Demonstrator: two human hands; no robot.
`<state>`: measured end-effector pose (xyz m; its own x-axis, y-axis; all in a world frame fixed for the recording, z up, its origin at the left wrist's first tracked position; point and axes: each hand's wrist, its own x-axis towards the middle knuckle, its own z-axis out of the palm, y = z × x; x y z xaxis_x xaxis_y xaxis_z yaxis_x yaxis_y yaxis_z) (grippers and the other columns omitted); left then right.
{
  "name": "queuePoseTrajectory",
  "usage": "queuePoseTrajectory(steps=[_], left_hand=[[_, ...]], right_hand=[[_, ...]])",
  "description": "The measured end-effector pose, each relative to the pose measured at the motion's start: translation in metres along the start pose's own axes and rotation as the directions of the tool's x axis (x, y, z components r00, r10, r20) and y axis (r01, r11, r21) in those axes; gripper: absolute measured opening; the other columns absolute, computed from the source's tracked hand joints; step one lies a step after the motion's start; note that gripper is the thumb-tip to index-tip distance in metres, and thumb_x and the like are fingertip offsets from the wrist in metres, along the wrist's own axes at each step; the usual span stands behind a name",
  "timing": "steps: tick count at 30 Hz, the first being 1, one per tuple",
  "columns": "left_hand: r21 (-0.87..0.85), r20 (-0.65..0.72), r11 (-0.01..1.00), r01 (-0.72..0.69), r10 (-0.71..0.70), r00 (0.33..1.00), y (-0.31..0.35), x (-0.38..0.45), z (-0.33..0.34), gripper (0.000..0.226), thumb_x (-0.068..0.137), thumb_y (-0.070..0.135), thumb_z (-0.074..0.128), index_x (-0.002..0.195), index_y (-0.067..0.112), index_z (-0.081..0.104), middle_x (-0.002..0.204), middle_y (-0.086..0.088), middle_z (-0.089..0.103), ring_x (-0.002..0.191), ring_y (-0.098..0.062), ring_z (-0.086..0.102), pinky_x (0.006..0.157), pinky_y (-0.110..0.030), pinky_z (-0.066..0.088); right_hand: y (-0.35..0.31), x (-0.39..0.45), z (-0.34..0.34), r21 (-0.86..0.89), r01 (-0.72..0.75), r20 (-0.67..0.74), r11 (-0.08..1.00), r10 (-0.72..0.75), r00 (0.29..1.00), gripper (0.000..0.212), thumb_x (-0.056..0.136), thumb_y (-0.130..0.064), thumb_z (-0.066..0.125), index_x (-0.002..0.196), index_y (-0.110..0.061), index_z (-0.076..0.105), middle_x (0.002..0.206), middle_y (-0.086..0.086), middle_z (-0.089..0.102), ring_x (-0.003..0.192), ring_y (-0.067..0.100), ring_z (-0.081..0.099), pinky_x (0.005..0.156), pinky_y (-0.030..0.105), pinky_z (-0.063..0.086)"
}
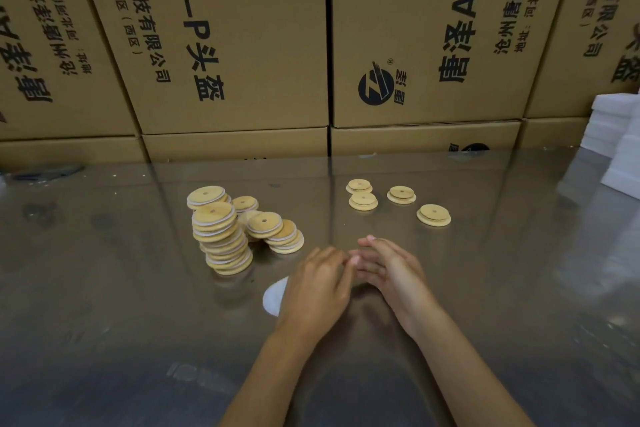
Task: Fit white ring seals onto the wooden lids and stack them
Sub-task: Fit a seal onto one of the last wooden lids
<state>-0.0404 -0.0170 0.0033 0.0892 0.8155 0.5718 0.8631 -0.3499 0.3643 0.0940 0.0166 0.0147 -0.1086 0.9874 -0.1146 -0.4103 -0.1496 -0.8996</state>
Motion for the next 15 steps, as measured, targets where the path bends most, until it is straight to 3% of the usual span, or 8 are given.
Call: queuePoseTrajectory(steps=[2, 5, 9, 12, 15], left_hand=[[-0.025, 0.091, 1.000, -0.005, 0.007, 0.996, 0.005, -0.003, 0.008, 0.024, 0.100, 0.038, 0.043, 0.095, 0.022, 0.060, 0.095, 0.006, 0.062, 0.096, -0.015, 0.052, 0.080, -0.029, 0.039], [0.022, 0.221, 0.999, -0.034, 0.028, 0.975, 0.009, -0.008, 0.018, 0.025, 0.096, 0.046, 0.042, 0.103, 0.027, 0.055, 0.107, 0.011, 0.058, 0.105, -0.013, 0.048, 0.085, -0.029, 0.034], [0.025, 0.276, 0.999, -0.032, 0.024, 0.961, 0.009, -0.009, 0.023, 0.025, 0.092, 0.050, 0.044, 0.107, 0.030, 0.051, 0.111, 0.015, 0.053, 0.108, -0.011, 0.046, 0.090, -0.031, 0.033], [0.018, 0.285, 1.000, -0.021, 0.015, 0.959, 0.009, -0.008, 0.023, 0.025, 0.093, 0.050, 0.045, 0.109, 0.032, 0.051, 0.114, 0.017, 0.053, 0.110, -0.011, 0.045, 0.090, -0.030, 0.032], [0.015, 0.295, 1.000, -0.012, 0.007, 0.955, 0.007, -0.009, 0.023, 0.029, 0.094, 0.051, 0.045, 0.114, 0.032, 0.052, 0.120, 0.017, 0.053, 0.115, -0.010, 0.044, 0.093, -0.029, 0.031]], right_hand=[[-0.001, 0.003, -0.005, -0.083, 0.077, -0.120, 0.994, -0.087, 0.989, 0.011, 0.096, -0.011, 0.059, 0.095, -0.006, 0.070, 0.090, 0.013, 0.073, 0.068, 0.015, 0.068, 0.073, 0.032, 0.057], [0.001, 0.009, -0.015, -0.353, 0.139, -0.251, 0.925, -0.236, 0.939, 0.012, 0.095, -0.009, 0.060, 0.093, -0.016, 0.069, 0.095, 0.003, 0.068, 0.083, 0.014, 0.060, 0.085, 0.036, 0.051], [0.004, 0.027, -0.024, -0.603, 0.037, -0.153, 0.797, -0.161, 0.975, 0.025, 0.093, -0.016, 0.061, 0.117, -0.022, 0.063, 0.123, 0.006, 0.060, 0.120, 0.022, 0.053, 0.110, 0.040, 0.041], [-0.001, 0.043, -0.031, -0.716, 0.009, -0.132, 0.698, -0.148, 0.980, 0.037, 0.093, -0.020, 0.059, 0.130, -0.022, 0.057, 0.137, 0.008, 0.052, 0.135, 0.025, 0.041, 0.116, 0.038, 0.032], [-0.007, 0.057, -0.045, -0.863, 0.018, -0.123, 0.505, -0.245, 0.962, 0.050, 0.093, -0.020, 0.058, 0.141, -0.015, 0.047, 0.147, 0.010, 0.043, 0.142, 0.029, 0.028, 0.116, 0.032, 0.023]])
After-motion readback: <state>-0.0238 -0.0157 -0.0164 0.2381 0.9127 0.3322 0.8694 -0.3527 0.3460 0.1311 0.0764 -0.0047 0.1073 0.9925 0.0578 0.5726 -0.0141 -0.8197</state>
